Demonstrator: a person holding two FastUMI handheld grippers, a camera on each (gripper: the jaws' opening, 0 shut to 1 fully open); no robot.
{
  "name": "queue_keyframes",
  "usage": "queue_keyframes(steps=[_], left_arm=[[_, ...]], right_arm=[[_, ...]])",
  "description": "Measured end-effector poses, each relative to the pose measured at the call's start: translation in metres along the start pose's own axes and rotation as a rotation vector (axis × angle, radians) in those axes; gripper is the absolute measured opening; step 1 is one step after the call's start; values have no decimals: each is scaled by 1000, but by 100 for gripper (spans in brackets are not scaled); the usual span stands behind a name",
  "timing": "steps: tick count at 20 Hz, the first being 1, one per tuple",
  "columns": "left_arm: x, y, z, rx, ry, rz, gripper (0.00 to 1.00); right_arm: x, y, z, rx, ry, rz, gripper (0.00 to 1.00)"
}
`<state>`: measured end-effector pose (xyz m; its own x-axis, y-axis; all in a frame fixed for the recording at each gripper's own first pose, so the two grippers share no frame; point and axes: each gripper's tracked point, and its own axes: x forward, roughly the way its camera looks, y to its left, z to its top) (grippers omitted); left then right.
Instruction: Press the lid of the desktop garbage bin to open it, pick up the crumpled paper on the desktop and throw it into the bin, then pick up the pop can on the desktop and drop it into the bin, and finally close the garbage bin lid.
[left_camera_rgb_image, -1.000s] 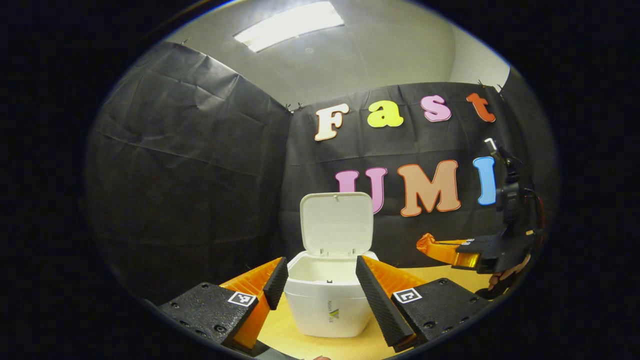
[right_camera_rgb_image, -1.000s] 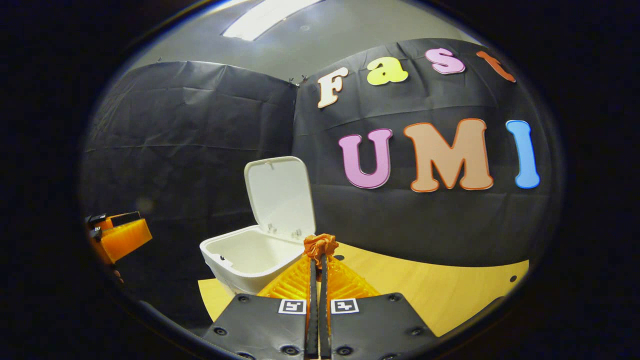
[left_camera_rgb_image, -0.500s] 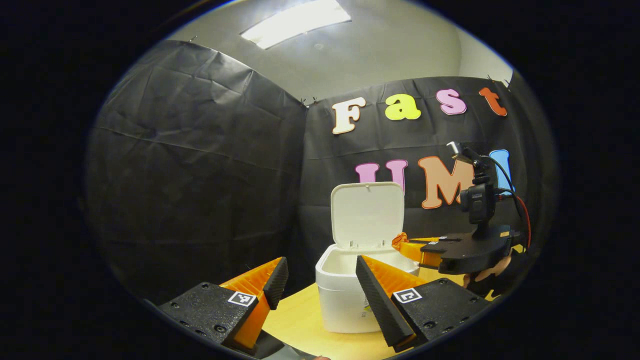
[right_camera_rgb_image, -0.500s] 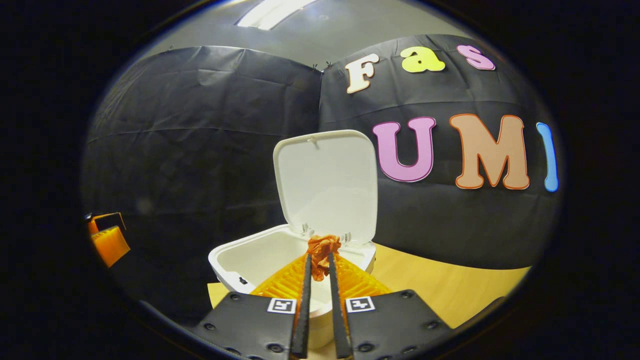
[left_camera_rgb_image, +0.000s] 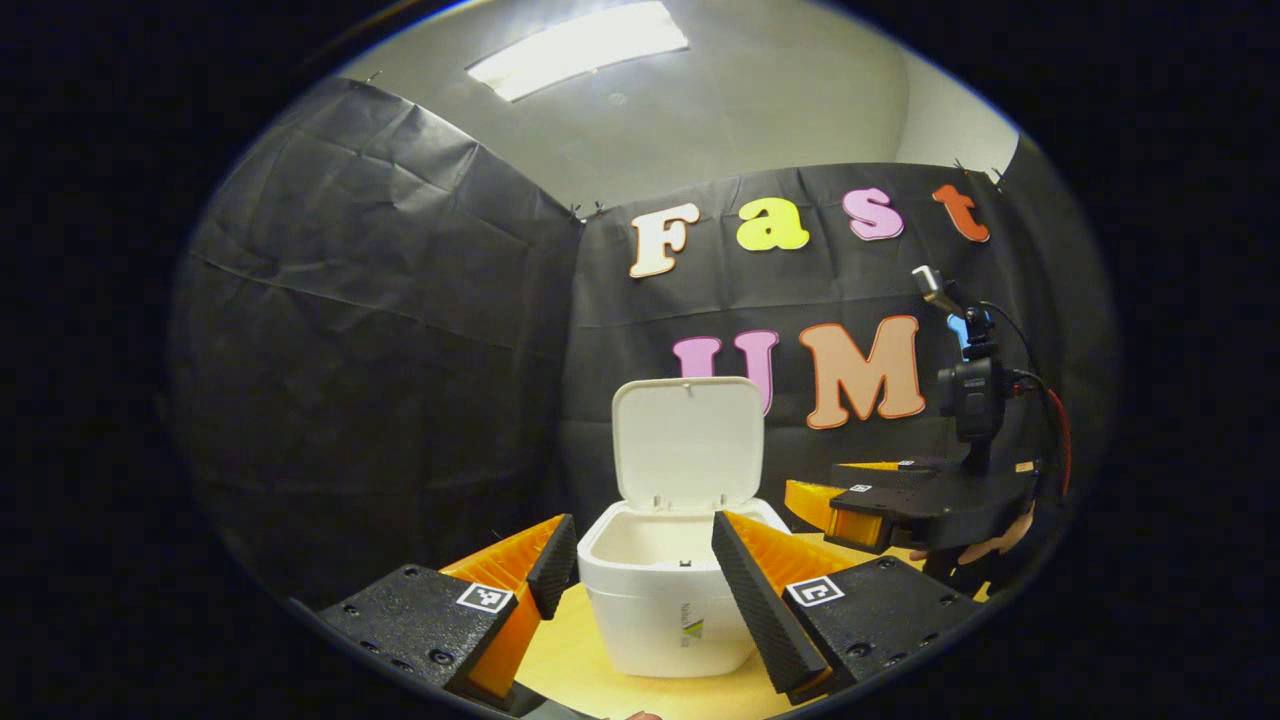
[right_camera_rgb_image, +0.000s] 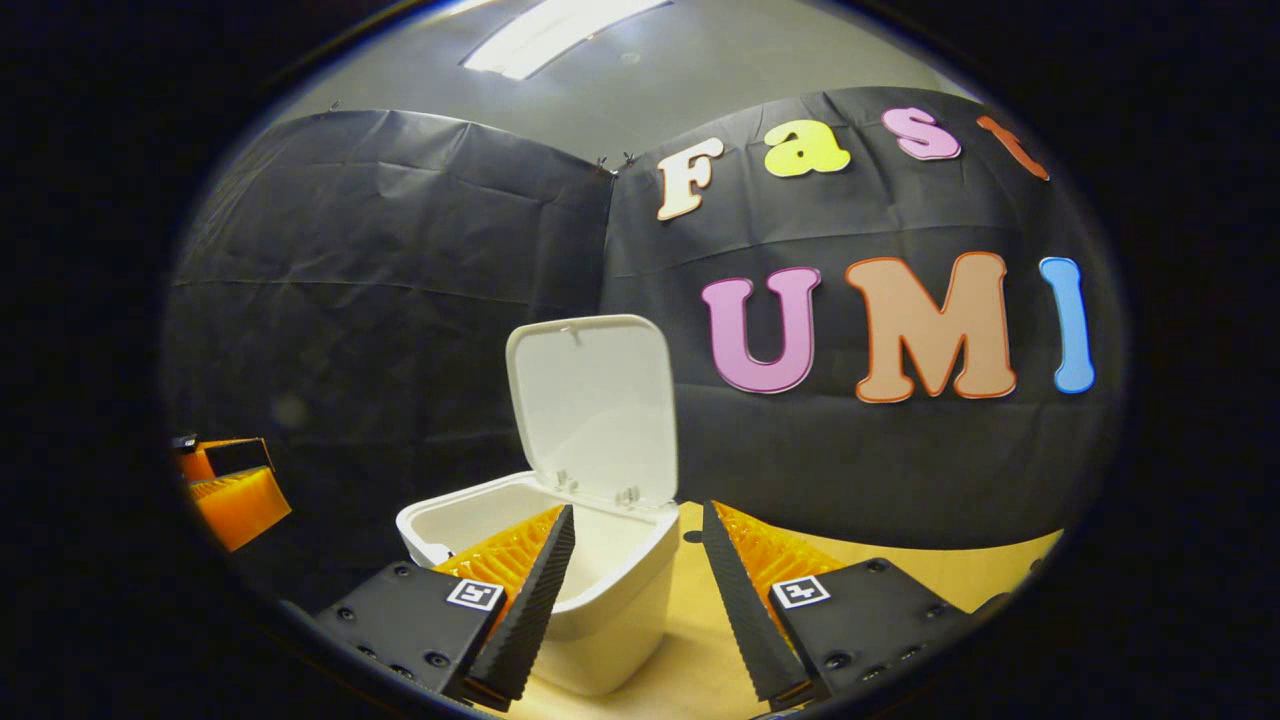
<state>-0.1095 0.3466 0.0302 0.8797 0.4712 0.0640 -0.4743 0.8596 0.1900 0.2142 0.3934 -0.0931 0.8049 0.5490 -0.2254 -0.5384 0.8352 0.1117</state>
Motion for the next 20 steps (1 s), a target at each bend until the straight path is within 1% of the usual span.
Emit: queue_keyframes(steps=[1, 4, 5, 7, 8, 9, 10, 11, 15, 18, 20], left_arm=[[4, -12, 1, -7, -4, -24, 83], [14, -54, -3, -28, 7, -116, 83], [18, -67, -4, -26, 9, -140, 84], [23, -95, -4, -32, 6, -194, 84], [25, -109, -6, -39, 9, -221, 91], [26, -125, -9, -49, 14, -253, 90], [26, -140, -13, -58, 18, -283, 85], [26, -156, -17, -64, 27, -312, 87], [26, -212, -56, -63, 99, -413, 89], [21, -249, -103, -31, 179, -479, 90], [17, -267, -138, -8, 247, -506, 90]], right_arm=[[-11, -15, 0, -6, -6, -28, 82], [-47, -59, 2, -8, -26, -112, 83], [-62, -77, 4, -4, -45, -149, 100], [-89, -110, 3, -2, -57, -222, 100], [-102, -124, 1, -2, -58, -257, 100], [-117, -139, 0, -3, -57, -292, 99], [-131, -155, 0, -2, -59, -326, 99], [-145, -169, -1, 1, -58, -357, 99], [-202, -216, -17, 12, -26, -478, 99], [-242, -245, -35, 21, 12, -557, 99], [-266, -258, -48, 36, 43, -601, 99]])
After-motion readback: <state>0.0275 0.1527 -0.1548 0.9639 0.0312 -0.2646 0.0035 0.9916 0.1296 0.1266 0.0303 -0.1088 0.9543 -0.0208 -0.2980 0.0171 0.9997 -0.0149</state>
